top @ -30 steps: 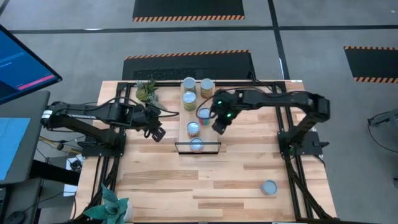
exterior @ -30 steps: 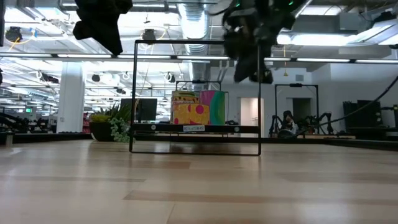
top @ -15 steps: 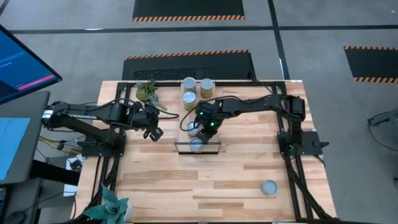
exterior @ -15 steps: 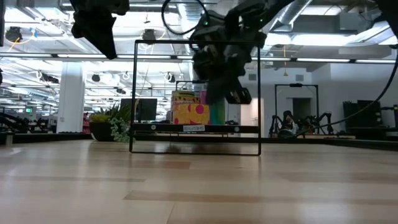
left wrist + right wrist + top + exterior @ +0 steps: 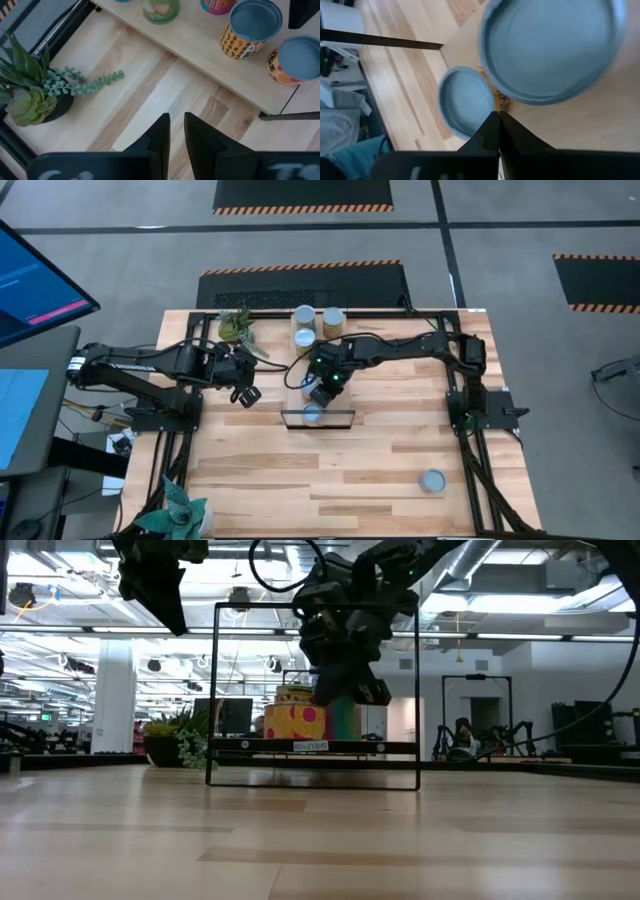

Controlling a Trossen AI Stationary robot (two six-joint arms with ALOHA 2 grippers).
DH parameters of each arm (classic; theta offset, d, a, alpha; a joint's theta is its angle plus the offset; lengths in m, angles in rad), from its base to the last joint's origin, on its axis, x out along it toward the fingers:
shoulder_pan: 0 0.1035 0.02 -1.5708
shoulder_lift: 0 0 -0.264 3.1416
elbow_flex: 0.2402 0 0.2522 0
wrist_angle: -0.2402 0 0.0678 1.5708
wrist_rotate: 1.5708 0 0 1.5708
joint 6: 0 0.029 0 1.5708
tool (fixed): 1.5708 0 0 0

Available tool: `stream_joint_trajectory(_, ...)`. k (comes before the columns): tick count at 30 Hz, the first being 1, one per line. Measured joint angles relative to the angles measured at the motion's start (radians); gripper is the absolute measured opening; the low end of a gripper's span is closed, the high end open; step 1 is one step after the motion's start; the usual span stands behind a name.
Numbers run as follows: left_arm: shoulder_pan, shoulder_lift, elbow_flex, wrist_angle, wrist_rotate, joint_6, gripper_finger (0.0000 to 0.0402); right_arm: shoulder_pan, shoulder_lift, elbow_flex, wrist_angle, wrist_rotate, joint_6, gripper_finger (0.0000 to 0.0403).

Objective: Pick and place cans onto a shelf
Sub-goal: Adjust the cans on the shelf

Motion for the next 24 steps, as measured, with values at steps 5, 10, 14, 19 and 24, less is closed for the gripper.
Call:
stream_joint_trajectory(5,0.000,0.000,0.000,0.000,-0.011,0.004,0.0045,0.000,0.000,0.015,0.015,0.000,0.006,0.0015)
stream_joint_trajectory(10,0.000,0.000,0.000,0.003,-0.017,0.038,0.0045,0.001,-0.033,0.063,-0.022,0.000,0.011,0.0019)
stream_joint_trajectory(14,0.000,0.000,0.000,0.005,-0.016,0.083,0.0045,0.001,-0.104,0.096,-0.134,0.007,0.010,0.0017)
stream_joint_trajectory(19,0.001,0.000,0.000,0.108,-0.001,0.245,0.0045,0.016,-0.253,0.112,-0.251,0.104,-0.020,0.0017)
stream_joint_trajectory(24,0.064,0.003,0.000,0.311,0.078,0.336,0.0045,0.019,-0.425,0.113,-0.356,0.292,-0.007,0.0023)
